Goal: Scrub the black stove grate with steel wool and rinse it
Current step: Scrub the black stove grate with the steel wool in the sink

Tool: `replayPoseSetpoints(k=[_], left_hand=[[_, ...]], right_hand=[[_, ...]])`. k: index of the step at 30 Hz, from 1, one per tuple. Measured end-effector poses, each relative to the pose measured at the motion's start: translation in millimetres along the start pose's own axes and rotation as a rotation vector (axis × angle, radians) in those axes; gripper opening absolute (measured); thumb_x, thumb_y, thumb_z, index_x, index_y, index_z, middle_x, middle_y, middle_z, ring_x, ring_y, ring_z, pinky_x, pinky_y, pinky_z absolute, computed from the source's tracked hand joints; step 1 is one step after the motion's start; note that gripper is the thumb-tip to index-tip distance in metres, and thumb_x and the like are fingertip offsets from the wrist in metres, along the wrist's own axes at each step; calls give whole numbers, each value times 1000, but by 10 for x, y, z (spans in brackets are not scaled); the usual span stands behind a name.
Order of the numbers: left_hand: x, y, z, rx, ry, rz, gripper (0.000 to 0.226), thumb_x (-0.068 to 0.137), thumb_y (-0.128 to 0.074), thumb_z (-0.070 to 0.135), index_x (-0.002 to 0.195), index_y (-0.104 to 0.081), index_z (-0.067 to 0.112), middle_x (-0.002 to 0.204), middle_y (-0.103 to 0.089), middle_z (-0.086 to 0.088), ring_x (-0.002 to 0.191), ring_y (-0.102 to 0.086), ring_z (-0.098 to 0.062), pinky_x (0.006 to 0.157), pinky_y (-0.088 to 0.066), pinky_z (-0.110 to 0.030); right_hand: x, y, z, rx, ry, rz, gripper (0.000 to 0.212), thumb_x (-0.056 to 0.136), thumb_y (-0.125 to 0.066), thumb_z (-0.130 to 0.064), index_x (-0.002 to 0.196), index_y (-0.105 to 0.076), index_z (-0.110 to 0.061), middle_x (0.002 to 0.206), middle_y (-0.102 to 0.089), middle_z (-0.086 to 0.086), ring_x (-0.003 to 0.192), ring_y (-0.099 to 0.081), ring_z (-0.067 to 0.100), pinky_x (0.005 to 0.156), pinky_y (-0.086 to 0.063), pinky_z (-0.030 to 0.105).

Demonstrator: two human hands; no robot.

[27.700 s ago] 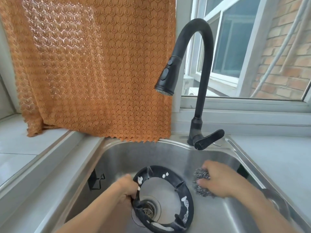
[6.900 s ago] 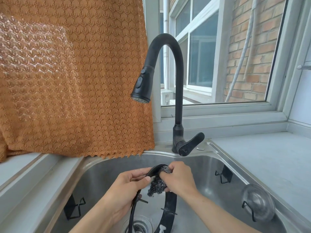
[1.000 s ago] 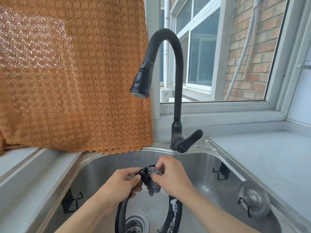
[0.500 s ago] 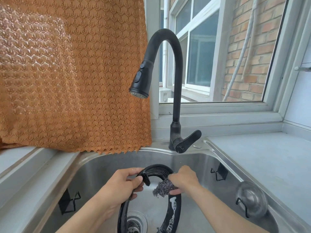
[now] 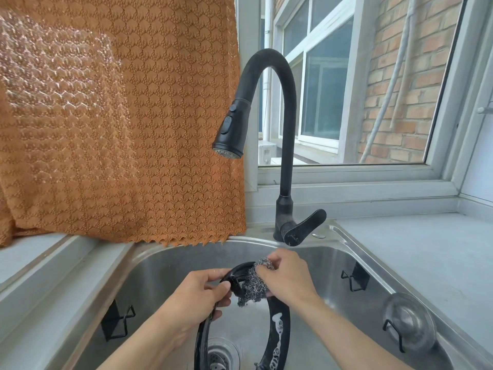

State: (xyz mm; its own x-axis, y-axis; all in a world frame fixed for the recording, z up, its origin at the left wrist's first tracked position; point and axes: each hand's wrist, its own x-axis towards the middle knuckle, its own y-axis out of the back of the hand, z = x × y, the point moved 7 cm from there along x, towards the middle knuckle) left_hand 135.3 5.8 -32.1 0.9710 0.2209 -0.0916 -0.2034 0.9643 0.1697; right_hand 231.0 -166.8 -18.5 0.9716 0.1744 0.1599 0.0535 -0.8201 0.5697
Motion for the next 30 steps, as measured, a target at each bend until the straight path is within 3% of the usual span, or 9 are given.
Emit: replayPoseSetpoints(k=[3, 4, 9, 12, 17, 20, 22, 27, 30], left_hand=[[-7, -7, 23, -9, -11, 6, 27, 104, -55, 6, 105, -79, 18, 75, -63, -6, 76, -59, -19, 65, -42, -30], [-12, -4, 30, -7, -12, 10, 27, 104, -55, 6, 104, -79, 17, 75, -62, -5, 77, -58, -19, 65, -41, -29], [-30, -37, 43, 22, -13, 3, 23, 103, -57, 11, 96, -78, 7, 77, -64, -5, 76, -59, -15, 63, -40, -24], [-26, -41, 35, 41, -10, 17, 22, 102, -60, 14, 94, -78, 5, 80, -70, -4, 75, -65, -10, 65, -45, -22], [-56, -67, 84, -2, -25, -9, 26, 102, -58, 8, 100, -82, 16, 76, -69, -4, 74, -64, -10, 65, -44, -22], [-79, -85, 100, 2, -30, -27, 32, 102, -58, 7, 99, -83, 26, 80, -72, -4, 78, -64, -11, 68, -45, -23], [-96, -82, 108, 7, -30, -21, 36, 102, -58, 8, 96, -84, 33, 86, -77, -6, 82, -66, -10, 72, -47, -23], [-129, -98, 150, 5, -42, -13, 40, 102, -59, 8, 91, -83, 38, 99, -78, -11, 87, -67, -11, 74, -49, -23], [-141, -97, 153, -3, -46, -17, 42, 102, -58, 7, 90, -83, 39, 97, -79, -11, 87, -67, -12, 75, -48, -24]], right_hand=[[-158, 48, -297, -27, 269, 36, 9, 86, -73, -33, 92, -68, -27, 86, -68, -16, 86, -65, 0, 78, -47, 10], [-215, 50, -382, -13, 350, 26, 10, 88, -73, -30, 96, -69, -30, 90, -67, -21, 93, -62, -4, 79, -43, 5], [-345, -20, -617, -3, 639, -51, 16, 89, -70, -24, 103, -72, -31, 106, -63, -19, 110, -56, 1, 97, -40, 15], [-330, -56, -614, -9, 679, -78, 17, 90, -71, -24, 105, -72, -32, 109, -59, -19, 115, -52, 2, 100, -37, 15], [-214, -9, -503, -72, 605, 7, 16, 93, -67, -34, 109, -67, -33, 108, -56, -19, 106, -54, 3, 92, -43, 21], [-108, 125, -368, -83, 473, 88, 17, 95, -66, -34, 112, -66, -31, 108, -57, -14, 98, -57, 4, 80, -41, 12], [-15, 216, -225, -117, 345, 113, 17, 96, -65, -33, 112, -65, -30, 108, -60, -9, 95, -59, 10, 74, -40, 18], [192, 330, 184, -303, 40, 60, 29, 96, -64, -32, 124, -64, -23, 119, -69, -2, 111, -64, 22, 87, -45, 29], [251, 305, 369, -361, -80, -11, 20, 94, -63, -27, 108, -69, -13, 104, -73, 4, 105, -67, 27, 82, -48, 30]])
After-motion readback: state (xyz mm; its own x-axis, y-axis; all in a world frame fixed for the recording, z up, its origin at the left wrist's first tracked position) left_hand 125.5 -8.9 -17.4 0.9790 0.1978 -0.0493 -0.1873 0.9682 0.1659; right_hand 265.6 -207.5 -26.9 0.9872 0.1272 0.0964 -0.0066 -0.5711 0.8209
